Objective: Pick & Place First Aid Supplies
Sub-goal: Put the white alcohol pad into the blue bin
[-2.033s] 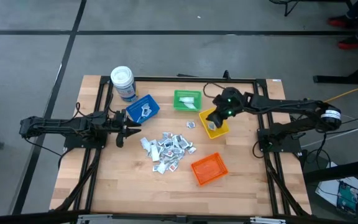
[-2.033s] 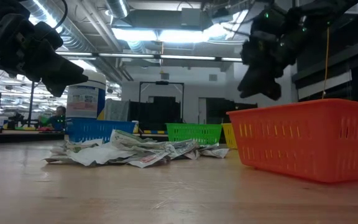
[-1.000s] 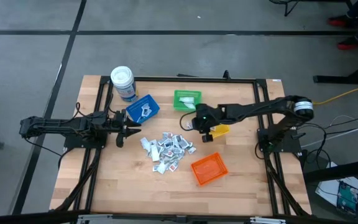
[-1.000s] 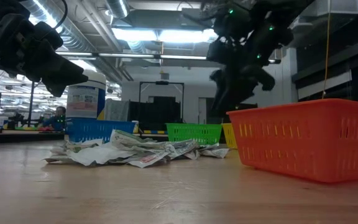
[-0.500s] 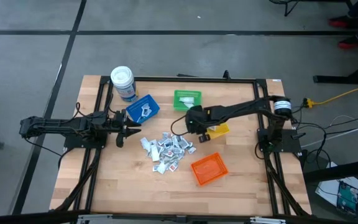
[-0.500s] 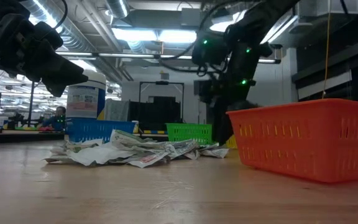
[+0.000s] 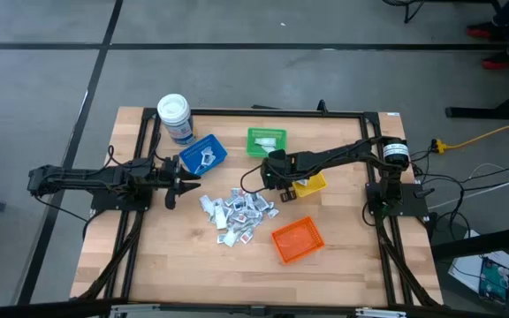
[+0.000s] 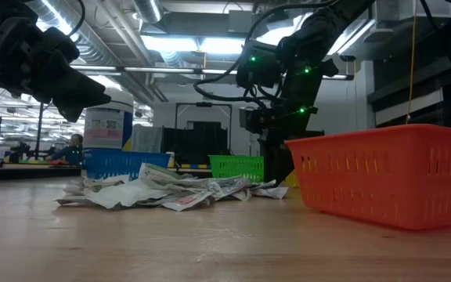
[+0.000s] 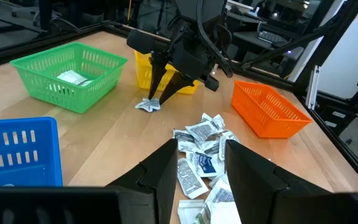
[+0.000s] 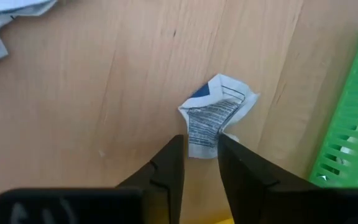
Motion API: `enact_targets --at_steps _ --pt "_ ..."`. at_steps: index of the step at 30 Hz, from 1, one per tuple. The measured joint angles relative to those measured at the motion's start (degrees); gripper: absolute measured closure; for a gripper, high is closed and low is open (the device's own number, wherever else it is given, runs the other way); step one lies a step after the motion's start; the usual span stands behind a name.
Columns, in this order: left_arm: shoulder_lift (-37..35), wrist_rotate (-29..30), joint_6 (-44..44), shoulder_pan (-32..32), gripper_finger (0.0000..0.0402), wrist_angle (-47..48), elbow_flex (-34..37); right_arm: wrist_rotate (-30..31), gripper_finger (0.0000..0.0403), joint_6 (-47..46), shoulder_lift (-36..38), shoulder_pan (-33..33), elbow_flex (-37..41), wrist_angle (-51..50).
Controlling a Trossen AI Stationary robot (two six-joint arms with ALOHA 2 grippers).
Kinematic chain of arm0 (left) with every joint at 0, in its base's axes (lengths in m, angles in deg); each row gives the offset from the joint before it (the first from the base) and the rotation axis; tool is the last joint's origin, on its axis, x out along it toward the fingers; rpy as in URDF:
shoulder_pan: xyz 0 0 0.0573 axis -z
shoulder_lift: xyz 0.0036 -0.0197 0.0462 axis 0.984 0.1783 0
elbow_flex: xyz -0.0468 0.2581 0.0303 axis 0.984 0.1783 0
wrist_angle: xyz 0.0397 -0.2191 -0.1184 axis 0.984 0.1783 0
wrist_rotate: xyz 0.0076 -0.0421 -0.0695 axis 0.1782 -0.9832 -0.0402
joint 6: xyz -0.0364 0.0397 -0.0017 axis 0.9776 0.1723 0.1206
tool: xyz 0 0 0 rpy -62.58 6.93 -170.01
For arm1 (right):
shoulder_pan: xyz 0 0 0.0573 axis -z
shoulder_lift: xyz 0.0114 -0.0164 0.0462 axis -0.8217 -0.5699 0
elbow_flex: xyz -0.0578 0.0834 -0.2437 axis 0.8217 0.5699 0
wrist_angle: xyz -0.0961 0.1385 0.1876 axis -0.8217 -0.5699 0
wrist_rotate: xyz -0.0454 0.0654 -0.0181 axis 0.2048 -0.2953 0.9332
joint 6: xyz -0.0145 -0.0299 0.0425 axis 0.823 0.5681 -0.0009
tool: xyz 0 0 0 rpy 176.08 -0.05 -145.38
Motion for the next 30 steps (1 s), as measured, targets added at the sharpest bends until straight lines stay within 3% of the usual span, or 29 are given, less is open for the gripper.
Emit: enact_targets --at_steps 9,18,24,30 --pt "0.02 0.00 0.00 -0.01 0.0274 0.00 0.00 -0.11 0.0396 -0.46 -0.07 0.00 0.04 0.43" --pt "0.01 0.00 0.00 0.01 0.0274 0.00 -0.01 -10.68 0.0398 -10.18 -0.07 0.03 -1.07 -0.07" --pt "0.00 0.00 0.00 0.00 0.0274 0.00 -0.02 -20.08 0.0400 -17.42 -0.07 0.02 -5.52 0.35" --pt "0.00 0.00 0.00 0.00 0.0274 0.00 0.00 -24.48 0.0401 -23.24 -0.07 0.13 -10.57 3.26"
